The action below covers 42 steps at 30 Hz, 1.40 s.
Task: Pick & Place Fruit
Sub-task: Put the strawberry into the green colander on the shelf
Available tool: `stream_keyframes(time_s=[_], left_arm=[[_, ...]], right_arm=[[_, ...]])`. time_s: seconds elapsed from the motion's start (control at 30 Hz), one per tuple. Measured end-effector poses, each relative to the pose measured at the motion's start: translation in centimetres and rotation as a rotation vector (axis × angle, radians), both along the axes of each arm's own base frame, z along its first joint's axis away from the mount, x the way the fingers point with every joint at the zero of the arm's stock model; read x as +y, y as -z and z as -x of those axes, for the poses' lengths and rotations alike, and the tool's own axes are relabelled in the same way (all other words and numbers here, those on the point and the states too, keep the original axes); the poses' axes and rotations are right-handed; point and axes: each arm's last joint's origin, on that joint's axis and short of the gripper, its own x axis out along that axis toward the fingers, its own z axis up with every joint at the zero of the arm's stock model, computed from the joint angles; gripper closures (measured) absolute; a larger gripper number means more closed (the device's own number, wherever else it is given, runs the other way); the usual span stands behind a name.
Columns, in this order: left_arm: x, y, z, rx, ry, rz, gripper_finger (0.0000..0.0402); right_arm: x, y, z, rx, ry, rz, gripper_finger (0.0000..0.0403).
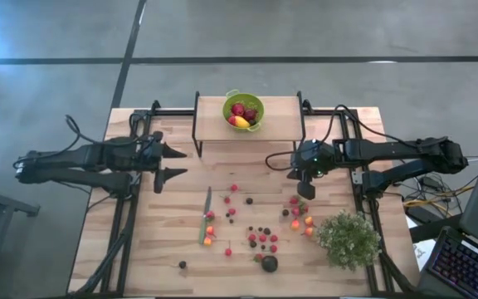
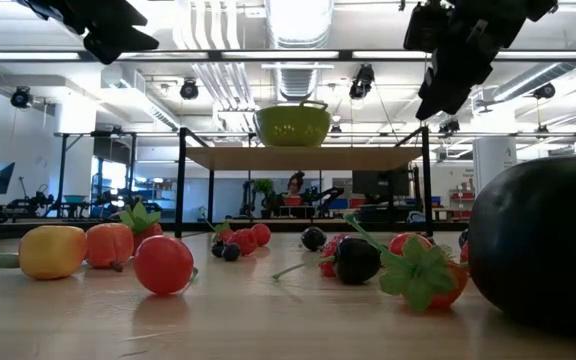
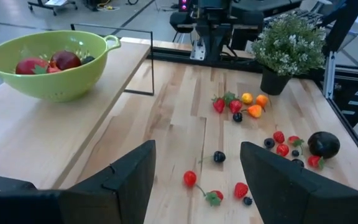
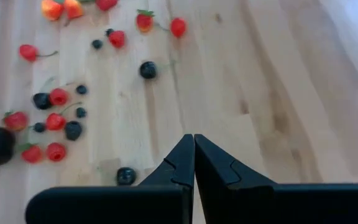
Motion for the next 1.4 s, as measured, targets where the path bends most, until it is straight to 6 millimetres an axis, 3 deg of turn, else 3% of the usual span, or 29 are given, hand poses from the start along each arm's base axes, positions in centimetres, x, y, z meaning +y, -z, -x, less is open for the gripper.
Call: stream_keyframes(time_s=[0.33, 0.53, 1.07, 1.4], left_arm=[[-0.1, 0.1, 0.6, -0.007, 0.044, 0.001, 0.0161], [-0.1, 1.5, 1.8, -0.049, 0.038, -0.001, 0.0161], [-0.2, 4.1, 4.9, -0.183, 0.028, -0.028, 0.0161], [-0.2, 4.3, 6.1, -0.208, 0.027, -0.023, 0.0161]], right_arm=[[0.7, 0.0, -0.1, -0.006, -0.005, -0.044, 0.0394], [1.5, 0.0, -0.1, -0.003, -0.031, -0.053, 0.0383], [4.2, 0.7, 0.8, 0.093, 0.034, -0.061, 0.0255], [4.9, 3.3, 1.9, 0.183, 0.172, -0.114, 0.0207]])
